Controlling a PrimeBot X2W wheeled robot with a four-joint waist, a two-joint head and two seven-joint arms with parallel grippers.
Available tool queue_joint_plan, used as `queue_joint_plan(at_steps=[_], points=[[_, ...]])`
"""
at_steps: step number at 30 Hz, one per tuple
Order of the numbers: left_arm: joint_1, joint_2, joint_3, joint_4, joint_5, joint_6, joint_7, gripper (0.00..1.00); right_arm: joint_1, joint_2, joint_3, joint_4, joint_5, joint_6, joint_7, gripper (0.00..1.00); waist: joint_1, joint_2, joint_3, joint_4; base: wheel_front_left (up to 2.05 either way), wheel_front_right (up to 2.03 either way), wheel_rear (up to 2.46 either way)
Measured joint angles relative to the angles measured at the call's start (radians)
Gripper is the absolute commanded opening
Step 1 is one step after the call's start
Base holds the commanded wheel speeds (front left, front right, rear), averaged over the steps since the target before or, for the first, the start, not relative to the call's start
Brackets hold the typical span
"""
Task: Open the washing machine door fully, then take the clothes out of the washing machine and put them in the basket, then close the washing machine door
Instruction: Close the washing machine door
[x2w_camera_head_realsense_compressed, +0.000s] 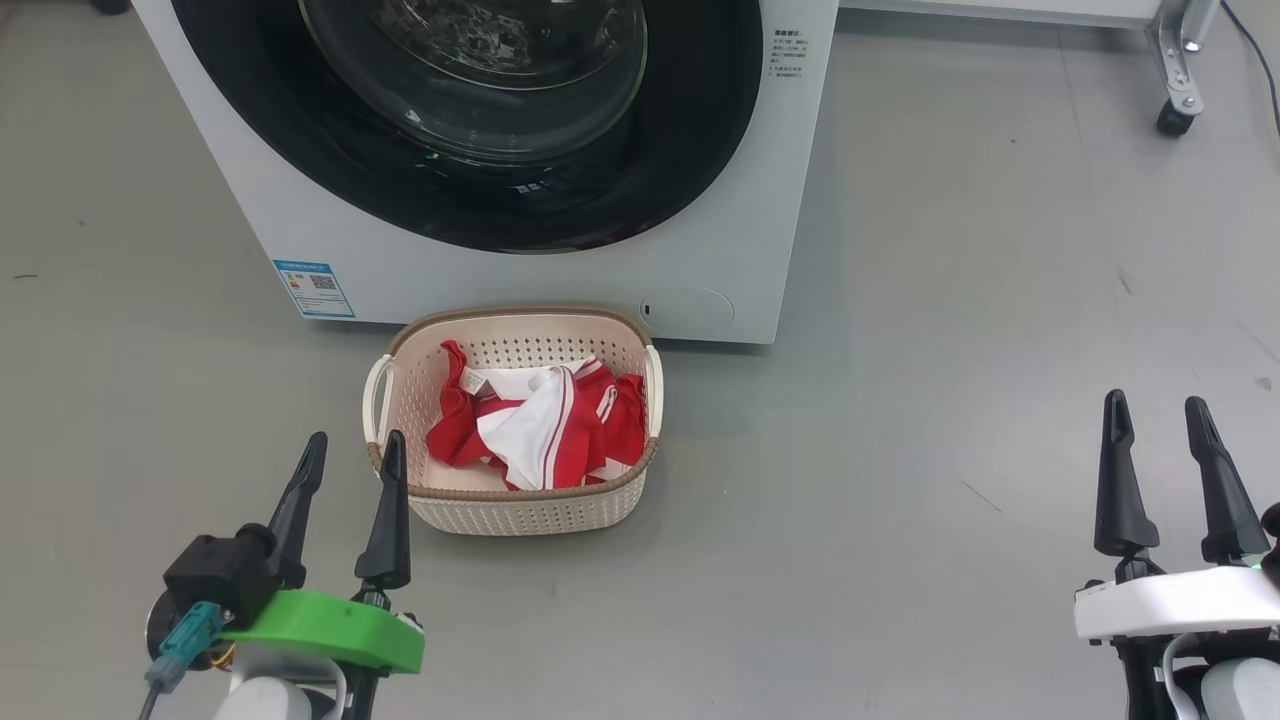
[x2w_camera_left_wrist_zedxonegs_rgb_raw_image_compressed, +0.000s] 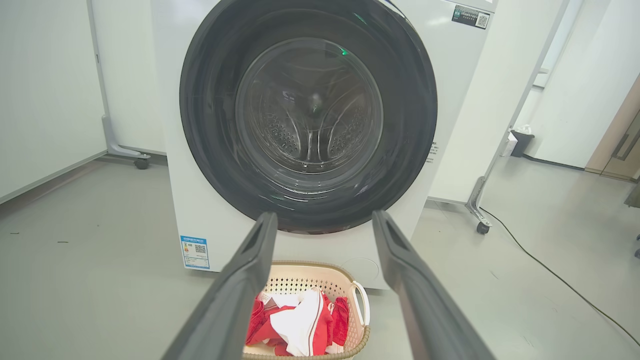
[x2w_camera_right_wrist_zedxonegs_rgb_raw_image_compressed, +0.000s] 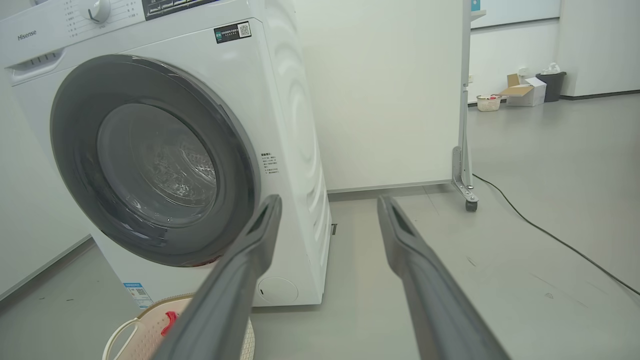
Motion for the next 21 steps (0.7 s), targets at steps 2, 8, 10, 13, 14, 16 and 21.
queue_joint_plan(at_steps=[2,8,10,13,14,16,21], points=[[0.0,0.0,-0.001,0.0,0.0,0.0,0.0,1.0,0.004,0.003,-0.004,0.0,0.0,0.003,0.0,1.0,0.0,0.0,0.0,0.0,0.0,0.0,0.0],[0.0,0.0,-0.001,0.001,0.007,0.0,0.0,1.0,0.013,0.016,-0.014,0.0,-0.01,0.018,0.0,1.0,0.0,0.0,0.0,0.0,0.0,0.0,0.0],[0.0,0.0,-0.001,0.001,0.007,0.0,0.0,1.0,0.013,0.019,-0.018,0.0,-0.012,0.021,0.0,1.0,0.0,0.0,0.0,0.0,0.0,0.0,0.0],[0.0,0.0,-0.001,0.001,0.007,0.0,0.0,1.0,0.014,0.025,-0.023,0.0,-0.018,0.027,0.0,1.0,0.0,0.0,-0.001,0.0,0.0,0.0,0.0],[0.0,0.0,0.0,0.001,0.007,0.0,0.0,1.0,0.014,0.027,-0.025,0.0,-0.018,0.029,0.0,1.0,0.0,0.0,-0.001,0.001,0.0,0.0,0.0],[0.0,0.0,0.0,0.001,0.009,0.0,0.0,1.0,0.014,0.03,-0.028,0.0,-0.019,0.035,0.0,1.0,0.0,0.0,-0.002,0.001,0.0,0.0,0.0],[0.001,0.0,0.0,0.001,0.011,0.0,0.0,1.0,0.015,0.036,-0.037,0.003,-0.027,0.044,0.0,1.0,0.0,0.0,-0.005,0.002,0.0,0.0,0.0]])
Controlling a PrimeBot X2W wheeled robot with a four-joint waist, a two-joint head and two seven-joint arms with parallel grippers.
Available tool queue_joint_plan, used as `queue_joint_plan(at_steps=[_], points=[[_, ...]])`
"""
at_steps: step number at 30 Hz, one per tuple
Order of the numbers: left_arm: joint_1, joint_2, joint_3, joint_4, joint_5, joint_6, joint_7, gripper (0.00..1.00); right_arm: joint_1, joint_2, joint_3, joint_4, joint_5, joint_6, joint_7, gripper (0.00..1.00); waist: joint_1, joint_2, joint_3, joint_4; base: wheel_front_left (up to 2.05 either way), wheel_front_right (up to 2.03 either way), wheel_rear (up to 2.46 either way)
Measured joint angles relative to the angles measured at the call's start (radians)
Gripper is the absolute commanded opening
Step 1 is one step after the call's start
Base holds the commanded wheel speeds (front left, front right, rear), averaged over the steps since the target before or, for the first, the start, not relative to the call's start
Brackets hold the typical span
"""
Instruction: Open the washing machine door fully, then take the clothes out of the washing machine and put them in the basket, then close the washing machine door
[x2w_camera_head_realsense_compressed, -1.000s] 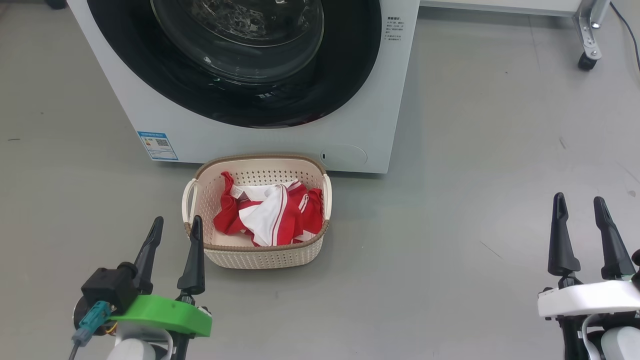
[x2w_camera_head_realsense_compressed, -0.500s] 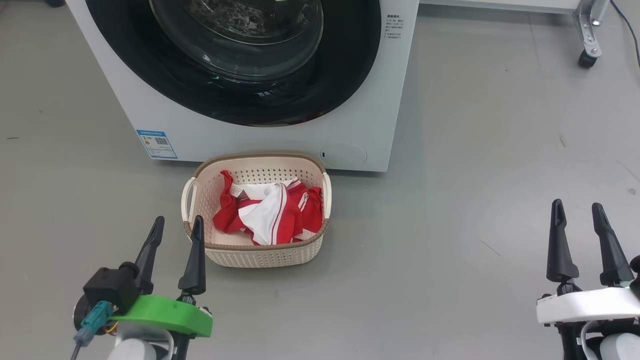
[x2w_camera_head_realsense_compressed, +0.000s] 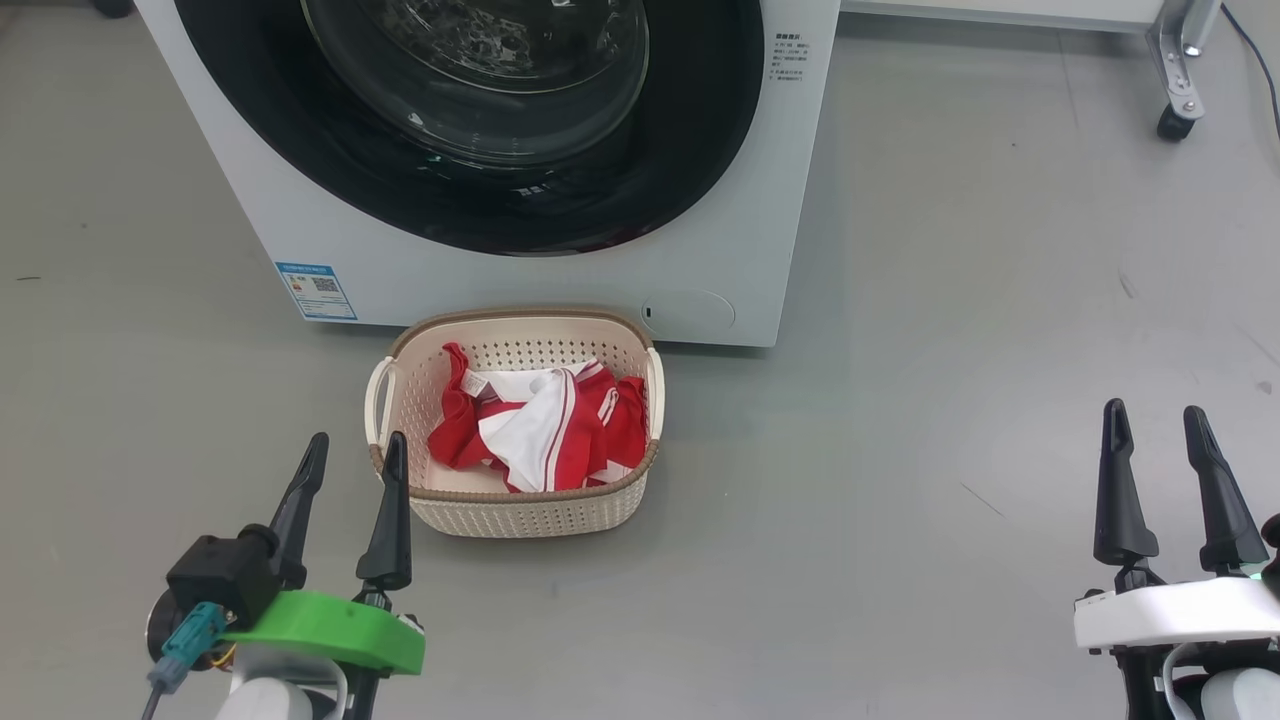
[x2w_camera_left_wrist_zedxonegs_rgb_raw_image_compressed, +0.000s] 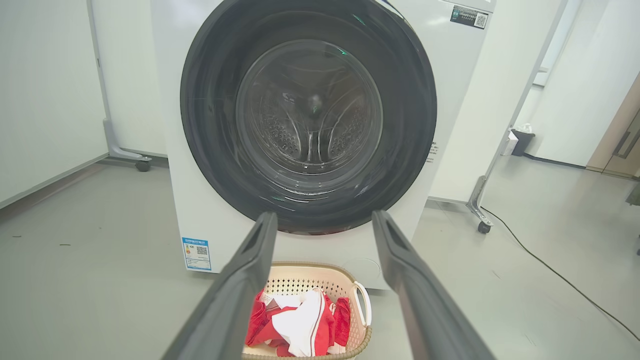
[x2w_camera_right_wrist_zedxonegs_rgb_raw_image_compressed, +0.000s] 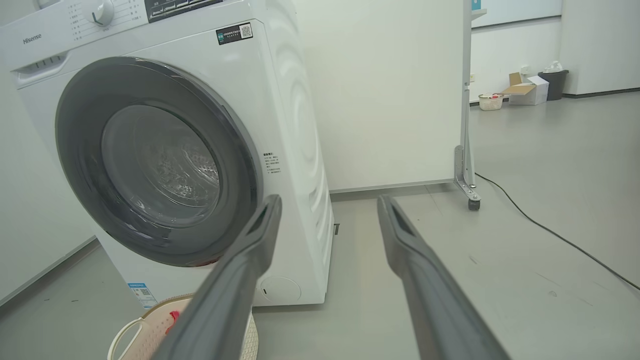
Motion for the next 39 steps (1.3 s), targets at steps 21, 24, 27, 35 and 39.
queue_joint_plan(at_steps=[21,24,27,35,39], points=[[0.002,0.0,-0.018,0.007,-0.005,0.0,0.0,1.0,0.018,0.026,-0.022,0.008,-0.024,0.026,0.0,1.0,0.0001,0.0,-0.008,0.002,0.0,0.0,0.0],[0.002,0.0,-0.018,0.007,-0.005,0.0,0.0,1.0,0.018,0.03,-0.025,0.01,-0.028,0.027,0.0,1.0,0.0001,0.0,-0.009,0.002,0.0,0.0,0.0],[0.003,0.0,-0.019,0.015,-0.021,0.0,0.0,1.0,0.018,0.031,-0.027,0.012,-0.035,0.032,0.0,1.0,0.0001,0.0,-0.011,0.002,0.0,0.0,0.0],[0.019,0.0,-0.021,0.017,-0.032,-0.001,0.0,0.0,0.019,0.035,-0.03,0.016,-0.044,0.038,0.0,0.0,0.0001,0.0,-0.016,0.003,0.0,0.0,0.0],[0.033,-0.007,-0.024,0.054,-0.032,0.0,0.0,0.0,0.026,0.056,-0.024,0.056,-0.044,0.037,0.001,0.0,0.0001,0.0,-0.015,0.004,0.0,0.0,0.0]])
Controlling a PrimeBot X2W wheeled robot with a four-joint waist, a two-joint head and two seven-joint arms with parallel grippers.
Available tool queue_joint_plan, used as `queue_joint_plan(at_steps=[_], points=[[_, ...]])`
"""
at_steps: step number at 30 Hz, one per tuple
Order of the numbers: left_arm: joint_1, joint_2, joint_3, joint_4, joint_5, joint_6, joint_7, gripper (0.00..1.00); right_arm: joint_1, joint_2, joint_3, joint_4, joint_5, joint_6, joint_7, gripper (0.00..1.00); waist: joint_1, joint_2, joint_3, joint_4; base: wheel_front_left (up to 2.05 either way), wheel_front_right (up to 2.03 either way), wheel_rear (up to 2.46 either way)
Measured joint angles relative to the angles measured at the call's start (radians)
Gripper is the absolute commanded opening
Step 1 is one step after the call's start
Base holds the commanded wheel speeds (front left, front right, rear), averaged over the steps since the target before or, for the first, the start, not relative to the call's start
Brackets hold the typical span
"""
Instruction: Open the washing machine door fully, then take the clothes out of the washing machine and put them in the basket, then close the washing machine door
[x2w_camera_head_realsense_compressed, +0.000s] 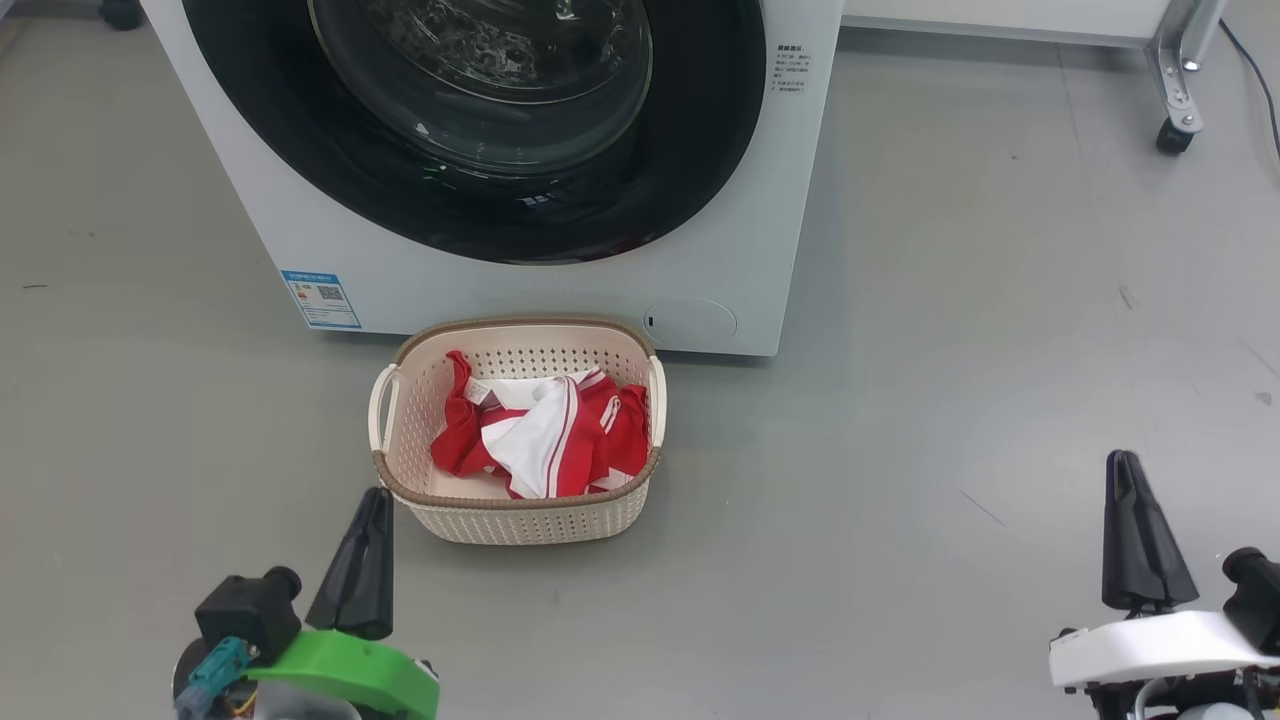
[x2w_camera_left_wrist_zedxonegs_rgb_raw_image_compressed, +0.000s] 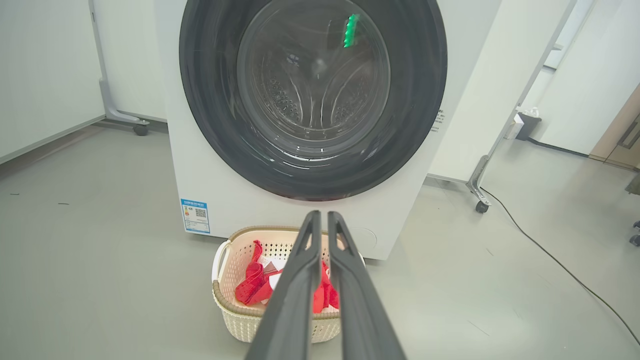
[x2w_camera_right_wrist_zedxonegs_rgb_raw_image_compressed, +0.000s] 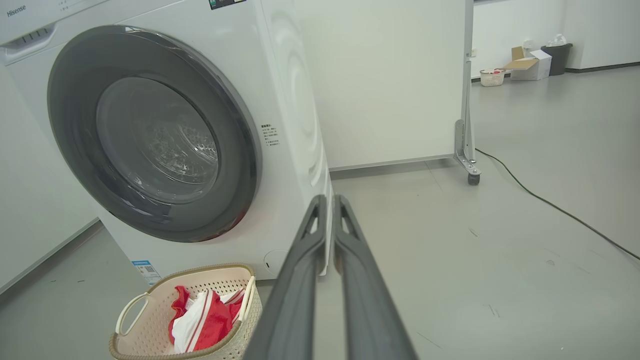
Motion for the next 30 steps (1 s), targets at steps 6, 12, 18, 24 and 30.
queue_joint_plan(at_steps=[6,12,18,24,30], points=[[0.02,-0.002,-0.002,0.006,-0.026,0.0,0.0,0.0,0.014,0.01,0.005,0.016,0.027,0.0,0.002,0.0,0.0,0.0,0.0,-0.003,0.0,0.0,0.0],[0.025,-0.003,0.002,-0.005,-0.103,0.0,0.01,0.0,0.013,0.014,0.005,0.022,0.103,0.0,0.017,0.0,0.0,0.0,-0.003,-0.011,0.0,0.0,0.0],[0.025,-0.003,0.014,-0.009,-0.184,0.0,0.031,0.0,0.012,0.019,-0.003,0.03,0.189,0.001,0.036,0.0,0.0,0.0,-0.005,-0.017,0.0,0.0,0.0],[0.025,-0.003,0.03,-0.013,-0.251,0.0,0.053,0.0,0.006,0.024,-0.012,0.043,0.256,0.001,0.057,0.0,0.0,0.0,-0.007,-0.023,0.0,0.0,0.0],[0.025,0.0,0.044,-0.015,-0.328,0.001,0.072,0.0,-0.01,0.027,-0.021,0.059,0.334,0.002,0.08,0.0,0.0,0.0,-0.01,-0.03,0.0,0.0,0.0]])
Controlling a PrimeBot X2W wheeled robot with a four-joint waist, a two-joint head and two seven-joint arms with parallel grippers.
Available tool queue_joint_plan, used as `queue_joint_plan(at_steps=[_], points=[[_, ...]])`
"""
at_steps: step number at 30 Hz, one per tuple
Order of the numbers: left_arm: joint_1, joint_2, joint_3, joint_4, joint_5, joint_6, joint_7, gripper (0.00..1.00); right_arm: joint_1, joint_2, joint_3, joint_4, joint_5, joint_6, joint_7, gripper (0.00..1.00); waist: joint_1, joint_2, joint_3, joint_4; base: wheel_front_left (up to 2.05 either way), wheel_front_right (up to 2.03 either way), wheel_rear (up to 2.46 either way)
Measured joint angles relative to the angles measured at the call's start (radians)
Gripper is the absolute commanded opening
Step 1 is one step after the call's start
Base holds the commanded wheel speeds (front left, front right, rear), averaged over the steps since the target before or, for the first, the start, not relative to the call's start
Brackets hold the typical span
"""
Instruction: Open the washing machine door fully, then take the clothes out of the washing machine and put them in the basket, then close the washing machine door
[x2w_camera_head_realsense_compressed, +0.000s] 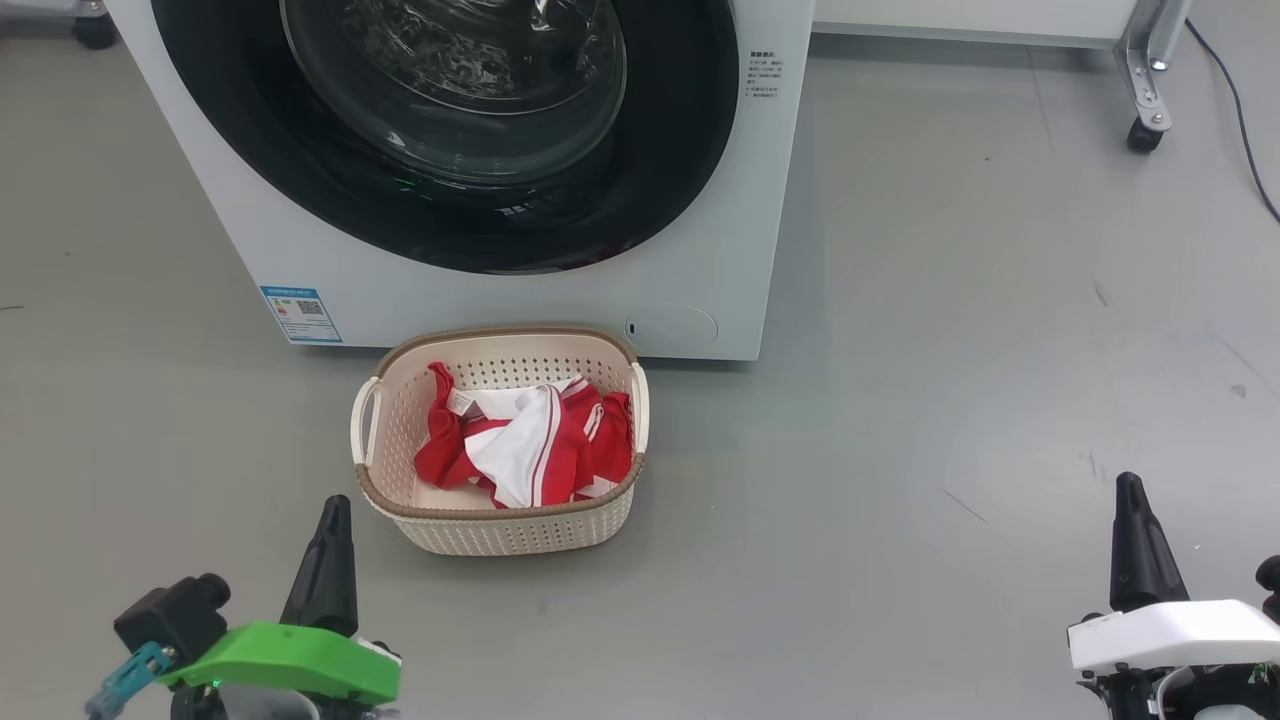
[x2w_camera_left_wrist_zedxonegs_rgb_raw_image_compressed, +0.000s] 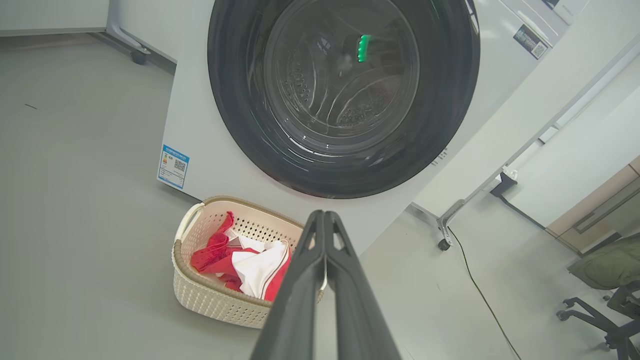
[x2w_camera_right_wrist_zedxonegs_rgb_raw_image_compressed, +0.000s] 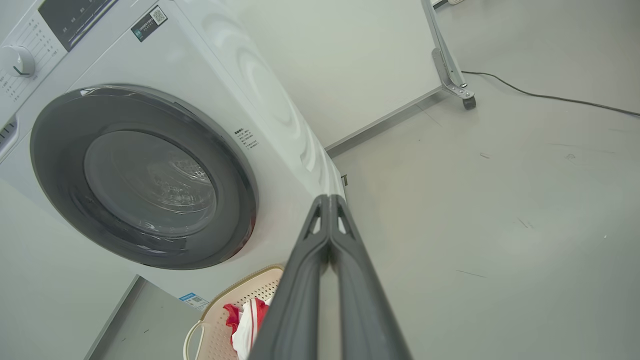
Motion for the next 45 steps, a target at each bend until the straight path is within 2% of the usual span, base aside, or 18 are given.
queue_joint_plan(at_steps=[45], points=[[-0.001,0.029,0.093,0.003,-0.509,0.0,0.139,0.0,-0.089,0.012,-0.053,0.118,0.517,0.021,0.145,0.0,0.0001,0.0,-0.016,-0.043,0.0,0.0,0.0]])
